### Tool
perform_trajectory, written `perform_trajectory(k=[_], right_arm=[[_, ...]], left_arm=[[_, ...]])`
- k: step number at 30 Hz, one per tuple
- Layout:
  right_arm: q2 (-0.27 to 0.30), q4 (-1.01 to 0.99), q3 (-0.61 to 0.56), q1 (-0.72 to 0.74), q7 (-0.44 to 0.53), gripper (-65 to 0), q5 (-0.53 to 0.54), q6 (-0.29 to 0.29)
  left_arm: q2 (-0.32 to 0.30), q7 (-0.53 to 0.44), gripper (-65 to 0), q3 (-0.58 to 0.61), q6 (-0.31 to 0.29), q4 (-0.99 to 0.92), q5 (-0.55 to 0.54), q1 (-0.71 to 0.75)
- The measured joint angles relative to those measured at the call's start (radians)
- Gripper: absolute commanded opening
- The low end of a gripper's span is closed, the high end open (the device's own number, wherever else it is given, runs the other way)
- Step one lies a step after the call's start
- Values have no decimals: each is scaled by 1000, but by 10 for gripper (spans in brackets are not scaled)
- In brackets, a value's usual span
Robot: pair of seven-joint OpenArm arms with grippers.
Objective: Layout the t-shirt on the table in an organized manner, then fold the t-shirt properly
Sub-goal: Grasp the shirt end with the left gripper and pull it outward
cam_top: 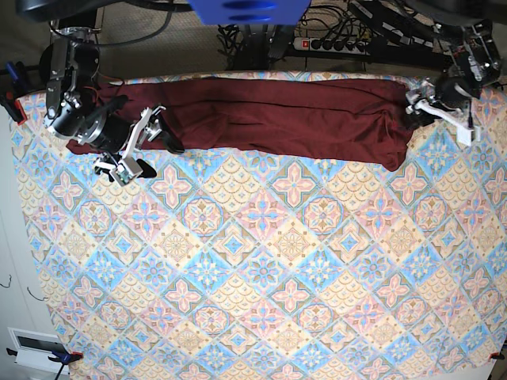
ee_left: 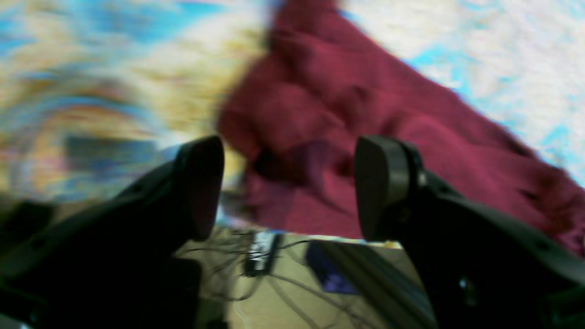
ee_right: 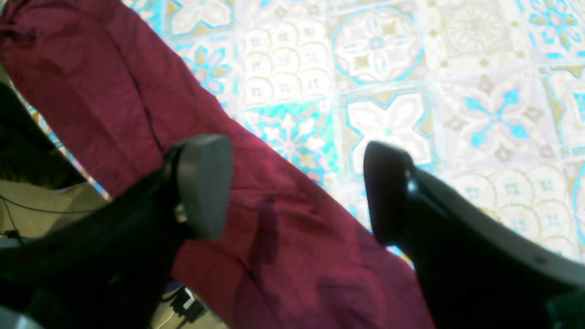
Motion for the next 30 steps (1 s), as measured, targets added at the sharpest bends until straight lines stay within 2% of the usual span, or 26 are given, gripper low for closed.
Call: perform_trajectory(k=[4, 7, 9, 14, 21, 23, 26, 30], right_arm=[[0, 0, 0, 6, 0, -215, 2, 0], [0, 0, 0, 5, 0, -215, -1, 0], [0, 0, 0, 5, 1, -215, 2, 0], [1, 0, -1, 5, 0, -215, 0, 0], [0, 0, -1, 5, -1, -215, -1, 0], [0, 0, -1, 5, 0, -215, 0, 0], [0, 0, -1, 5, 0, -215, 2, 0], [0, 0, -1, 3, 0, -215, 0, 0]], left_arm=[[-55, -4, -206, 30, -3, -13, -11, -13], [-96, 2, -206, 80, -7, -97, -31, -44], [-107, -2, -206, 113, -1, -179, 2, -77], [-136, -9, -206, 190, -4, -284, -16, -128], [-133, -9, -205, 200, -3, -293, 67, -148], [-129, -7, -205, 243, -2, -294, 92, -153], [-126, -16, -205, 311, -3, -306, 73, -179], [-122, -37, -208, 334, -11, -346, 58, -180]])
